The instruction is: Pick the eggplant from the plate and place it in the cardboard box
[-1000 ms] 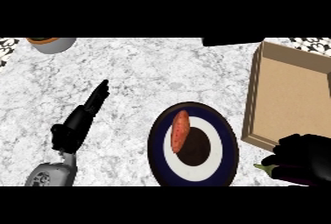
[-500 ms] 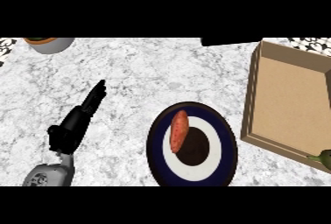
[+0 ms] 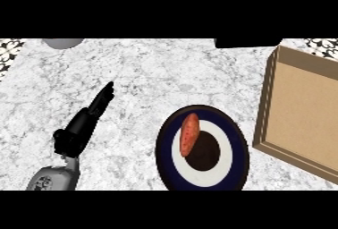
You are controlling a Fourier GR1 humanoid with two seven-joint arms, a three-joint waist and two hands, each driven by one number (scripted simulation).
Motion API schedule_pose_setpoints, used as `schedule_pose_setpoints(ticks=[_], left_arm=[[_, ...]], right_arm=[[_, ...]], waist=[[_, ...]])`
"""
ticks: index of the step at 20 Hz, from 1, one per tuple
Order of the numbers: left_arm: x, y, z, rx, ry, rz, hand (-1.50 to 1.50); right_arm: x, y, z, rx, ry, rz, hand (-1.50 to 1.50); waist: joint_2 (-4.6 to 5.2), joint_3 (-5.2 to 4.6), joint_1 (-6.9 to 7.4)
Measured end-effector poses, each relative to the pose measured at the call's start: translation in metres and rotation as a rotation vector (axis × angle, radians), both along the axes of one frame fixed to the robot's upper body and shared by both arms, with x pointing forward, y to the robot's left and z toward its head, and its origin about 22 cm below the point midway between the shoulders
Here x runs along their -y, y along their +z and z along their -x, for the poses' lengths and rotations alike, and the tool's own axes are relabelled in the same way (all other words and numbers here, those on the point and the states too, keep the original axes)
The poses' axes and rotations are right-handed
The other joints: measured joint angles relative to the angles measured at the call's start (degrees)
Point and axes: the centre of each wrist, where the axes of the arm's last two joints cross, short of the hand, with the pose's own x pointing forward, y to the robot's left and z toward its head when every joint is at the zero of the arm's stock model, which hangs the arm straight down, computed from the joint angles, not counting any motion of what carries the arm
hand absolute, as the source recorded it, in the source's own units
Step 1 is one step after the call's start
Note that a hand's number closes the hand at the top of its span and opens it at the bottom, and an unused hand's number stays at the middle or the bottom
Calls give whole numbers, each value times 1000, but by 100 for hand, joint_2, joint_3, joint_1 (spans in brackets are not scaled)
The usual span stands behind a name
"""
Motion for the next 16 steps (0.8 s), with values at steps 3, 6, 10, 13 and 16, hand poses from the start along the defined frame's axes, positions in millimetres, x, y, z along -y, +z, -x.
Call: schedule_pose_setpoints(ticks=[3, 6, 10, 13, 16], left_arm=[[4, 1, -2, 2, -21, -5, 0], [6, 2, -2, 3, -41, -9, 0], [12, 7, -6, 13, -60, -8, 0], [17, 7, -8, 13, -73, -7, 0], [28, 9, -11, 21, -87, -9, 0]], right_arm=[[13, 11, 4, -3, -38, -22, 150], [21, 23, 6, -10, -62, -36, 150], [27, 34, 7, -19, -81, -57, 150], [29, 41, 6, -29, -92, -71, 150], [31, 41, 4, -28, -108, -80, 150]], waist=[[13, -4, 81], [15, -9, 178], [40, -11, 293], [51, -16, 365], [71, -17, 458]])
